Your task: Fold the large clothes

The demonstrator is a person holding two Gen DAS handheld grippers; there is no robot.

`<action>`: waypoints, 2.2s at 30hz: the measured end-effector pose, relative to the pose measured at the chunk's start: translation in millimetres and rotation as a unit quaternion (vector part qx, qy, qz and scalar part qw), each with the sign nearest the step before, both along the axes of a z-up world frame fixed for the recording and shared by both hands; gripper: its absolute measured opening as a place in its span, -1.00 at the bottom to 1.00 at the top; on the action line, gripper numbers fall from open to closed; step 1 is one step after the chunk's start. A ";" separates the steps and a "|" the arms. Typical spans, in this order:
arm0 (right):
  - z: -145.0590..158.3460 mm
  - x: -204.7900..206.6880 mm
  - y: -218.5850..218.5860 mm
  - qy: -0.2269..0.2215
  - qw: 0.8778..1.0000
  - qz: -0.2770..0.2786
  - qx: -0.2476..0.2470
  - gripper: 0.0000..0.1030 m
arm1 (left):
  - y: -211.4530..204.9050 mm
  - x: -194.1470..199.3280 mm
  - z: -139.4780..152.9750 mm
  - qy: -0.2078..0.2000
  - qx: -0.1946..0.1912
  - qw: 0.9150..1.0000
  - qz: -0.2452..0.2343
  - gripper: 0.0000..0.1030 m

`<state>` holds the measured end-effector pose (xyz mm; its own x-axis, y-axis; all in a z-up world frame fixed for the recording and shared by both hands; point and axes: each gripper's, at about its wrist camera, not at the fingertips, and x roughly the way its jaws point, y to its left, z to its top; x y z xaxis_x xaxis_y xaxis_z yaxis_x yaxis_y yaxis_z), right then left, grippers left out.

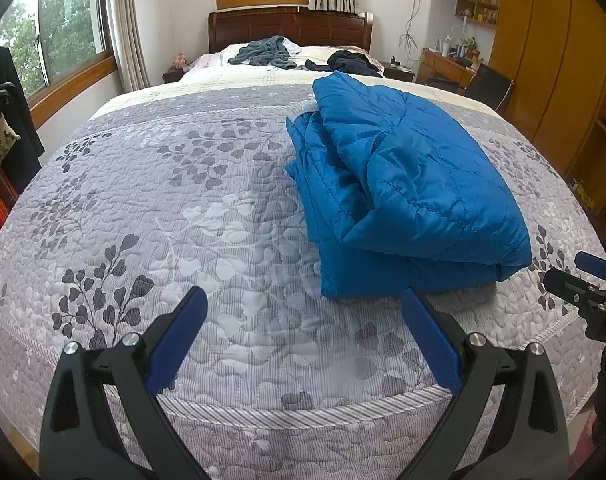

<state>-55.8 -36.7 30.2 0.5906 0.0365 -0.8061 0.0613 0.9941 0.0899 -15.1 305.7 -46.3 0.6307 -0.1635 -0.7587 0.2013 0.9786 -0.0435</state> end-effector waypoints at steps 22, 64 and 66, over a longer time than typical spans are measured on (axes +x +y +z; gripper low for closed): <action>-2.9 3.3 1.8 0.002 1.000 0.009 0.006 0.93 | 0.0 -0.3 -0.8 0.001 0.000 1.000 -0.002 0.88; -6.2 6.0 -0.3 0.007 1.000 0.005 0.010 0.92 | -0.7 -0.3 -0.8 0.001 0.002 1.000 -0.002 0.88; -6.1 6.1 -0.4 0.007 1.000 0.005 0.010 0.92 | -0.9 -0.2 -1.1 0.002 0.001 1.000 -0.002 0.88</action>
<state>-49.7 -37.1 24.1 0.5782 0.0581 -0.8138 0.0523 0.9928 0.1080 -15.3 304.8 -47.4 0.6272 -0.1641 -0.7614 0.2056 0.9778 -0.0414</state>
